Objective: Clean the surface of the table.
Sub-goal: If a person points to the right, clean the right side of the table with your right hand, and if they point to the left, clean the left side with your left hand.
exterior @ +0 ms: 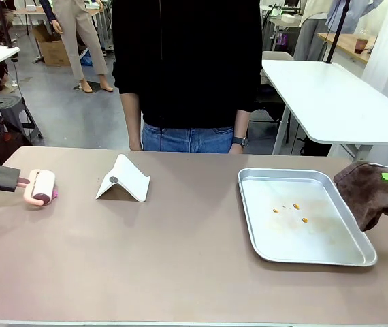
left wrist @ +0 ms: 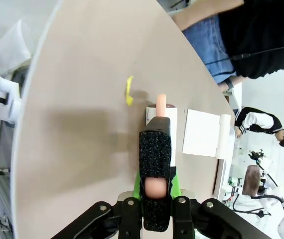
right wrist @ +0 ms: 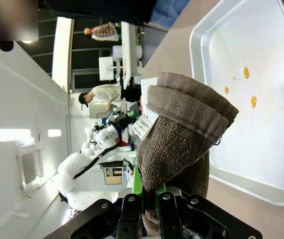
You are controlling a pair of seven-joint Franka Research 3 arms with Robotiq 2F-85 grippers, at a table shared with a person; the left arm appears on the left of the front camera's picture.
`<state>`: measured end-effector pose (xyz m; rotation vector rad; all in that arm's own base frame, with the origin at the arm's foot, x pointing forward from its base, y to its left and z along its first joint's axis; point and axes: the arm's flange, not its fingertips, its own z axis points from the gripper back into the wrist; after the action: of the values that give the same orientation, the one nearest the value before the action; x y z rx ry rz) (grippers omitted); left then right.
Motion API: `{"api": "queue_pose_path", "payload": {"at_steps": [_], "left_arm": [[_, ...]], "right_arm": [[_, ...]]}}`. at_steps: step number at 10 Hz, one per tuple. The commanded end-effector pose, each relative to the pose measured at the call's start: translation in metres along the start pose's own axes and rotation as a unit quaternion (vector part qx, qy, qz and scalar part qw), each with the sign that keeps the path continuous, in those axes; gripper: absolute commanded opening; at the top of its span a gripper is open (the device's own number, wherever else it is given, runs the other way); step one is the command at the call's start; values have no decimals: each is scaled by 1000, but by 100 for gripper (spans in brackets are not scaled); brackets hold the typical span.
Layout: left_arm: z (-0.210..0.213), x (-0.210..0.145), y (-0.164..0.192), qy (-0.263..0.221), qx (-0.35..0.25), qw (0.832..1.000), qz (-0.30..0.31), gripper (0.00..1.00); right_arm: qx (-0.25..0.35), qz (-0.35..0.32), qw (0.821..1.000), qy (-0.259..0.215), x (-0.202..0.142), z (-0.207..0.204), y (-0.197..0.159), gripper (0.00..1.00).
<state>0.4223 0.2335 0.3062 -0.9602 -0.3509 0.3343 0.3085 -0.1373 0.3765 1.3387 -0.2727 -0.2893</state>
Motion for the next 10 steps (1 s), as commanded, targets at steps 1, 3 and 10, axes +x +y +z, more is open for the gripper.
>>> {"api": "queue_pose_path", "payload": {"at_steps": [1, 3, 10], "left_arm": [[-20, -18, -2, 15, 5, 1000, -4, 22], [-33, -22, -7, 45, 5, 999, 11, 22], [-13, -8, -35, 33, -90, 995, 0, 22]], "right_arm": [[2, 2, 1000, -2, -1, 2, 2, 0], [2, 2, 1000, -2, -1, 2, 2, 0], [2, 2, 1000, -2, -1, 2, 2, 0]]}}
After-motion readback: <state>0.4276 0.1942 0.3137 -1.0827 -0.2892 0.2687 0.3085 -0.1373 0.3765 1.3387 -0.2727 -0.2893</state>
